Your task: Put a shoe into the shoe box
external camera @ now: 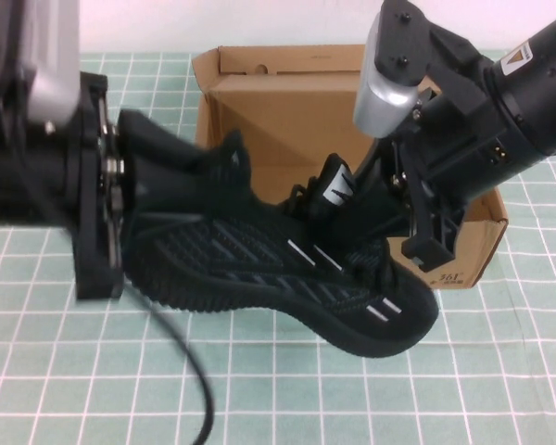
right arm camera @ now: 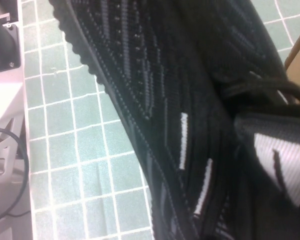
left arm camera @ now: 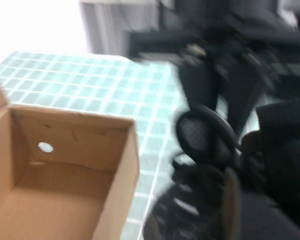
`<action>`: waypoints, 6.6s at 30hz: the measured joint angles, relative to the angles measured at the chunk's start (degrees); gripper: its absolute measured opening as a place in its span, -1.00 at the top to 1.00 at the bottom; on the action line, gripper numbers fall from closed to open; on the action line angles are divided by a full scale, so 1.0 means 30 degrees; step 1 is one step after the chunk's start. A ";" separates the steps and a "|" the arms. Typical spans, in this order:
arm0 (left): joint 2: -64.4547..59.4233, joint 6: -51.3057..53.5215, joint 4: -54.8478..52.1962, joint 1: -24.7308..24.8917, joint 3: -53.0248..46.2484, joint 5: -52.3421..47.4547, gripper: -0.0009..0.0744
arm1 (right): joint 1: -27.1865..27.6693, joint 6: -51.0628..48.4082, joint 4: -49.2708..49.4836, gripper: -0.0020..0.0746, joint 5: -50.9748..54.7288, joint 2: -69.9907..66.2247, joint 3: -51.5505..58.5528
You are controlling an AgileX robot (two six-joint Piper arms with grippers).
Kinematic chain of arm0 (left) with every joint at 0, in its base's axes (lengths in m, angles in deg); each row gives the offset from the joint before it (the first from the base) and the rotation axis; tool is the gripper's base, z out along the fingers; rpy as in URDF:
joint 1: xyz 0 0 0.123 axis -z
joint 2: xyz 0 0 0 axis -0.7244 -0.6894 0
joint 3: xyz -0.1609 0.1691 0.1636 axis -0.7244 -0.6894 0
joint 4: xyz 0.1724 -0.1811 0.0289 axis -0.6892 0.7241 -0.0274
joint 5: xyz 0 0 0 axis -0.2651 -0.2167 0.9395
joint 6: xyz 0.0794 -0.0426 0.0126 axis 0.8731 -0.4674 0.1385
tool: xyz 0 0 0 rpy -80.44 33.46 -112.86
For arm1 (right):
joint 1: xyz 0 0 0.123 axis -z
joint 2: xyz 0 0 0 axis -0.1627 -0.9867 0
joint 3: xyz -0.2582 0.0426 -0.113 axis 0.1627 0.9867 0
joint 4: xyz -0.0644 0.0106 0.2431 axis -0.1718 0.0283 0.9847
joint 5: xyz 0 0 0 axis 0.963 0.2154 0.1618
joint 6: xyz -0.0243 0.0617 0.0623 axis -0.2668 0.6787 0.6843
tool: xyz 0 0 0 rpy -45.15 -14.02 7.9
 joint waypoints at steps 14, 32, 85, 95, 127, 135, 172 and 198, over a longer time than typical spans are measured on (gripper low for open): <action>0.0040 -0.7503 0.2010 0.0000 0.0030 0.5757 -0.80 | 0.0000 0.2554 -0.3140 0.89 0.0265 -0.0297 0.0030; 0.2686 -1.6550 -0.8179 -0.4790 -0.0012 0.6268 0.95 | 0.0405 0.4795 -1.0256 0.90 -0.0579 -0.4008 -0.9159; -0.0320 -1.6731 -0.7483 -0.4790 -0.0214 0.5232 0.99 | 0.3036 0.1205 -0.6638 0.34 -0.2234 -1.5917 -1.5161; 0.0328 -1.2043 -0.6844 -0.4790 -0.0243 0.3937 0.99 | 0.3036 0.3292 -0.6779 -0.15 -0.2260 -1.2770 -1.5161; 1.2296 -2.0578 -1.9342 -0.0592 -0.0925 0.8975 0.99 | 0.3036 1.0030 -1.0726 0.96 -0.0276 0.9456 -0.5620; 1.3762 -2.0896 -1.5179 -0.0592 -0.4399 1.2371 0.99 | 0.3036 1.1266 -1.0990 0.96 -0.8329 1.6107 0.7394; 1.4184 -2.0965 -1.3310 -0.0592 -0.7248 1.2634 0.99 | 0.3036 1.2856 -1.0591 0.97 -1.8153 2.2124 2.1172; 2.2428 -2.6499 -1.9370 -0.2312 -2.0701 1.7339 0.99 | 0.3036 1.2856 -1.0557 0.97 -1.8153 2.2124 2.1172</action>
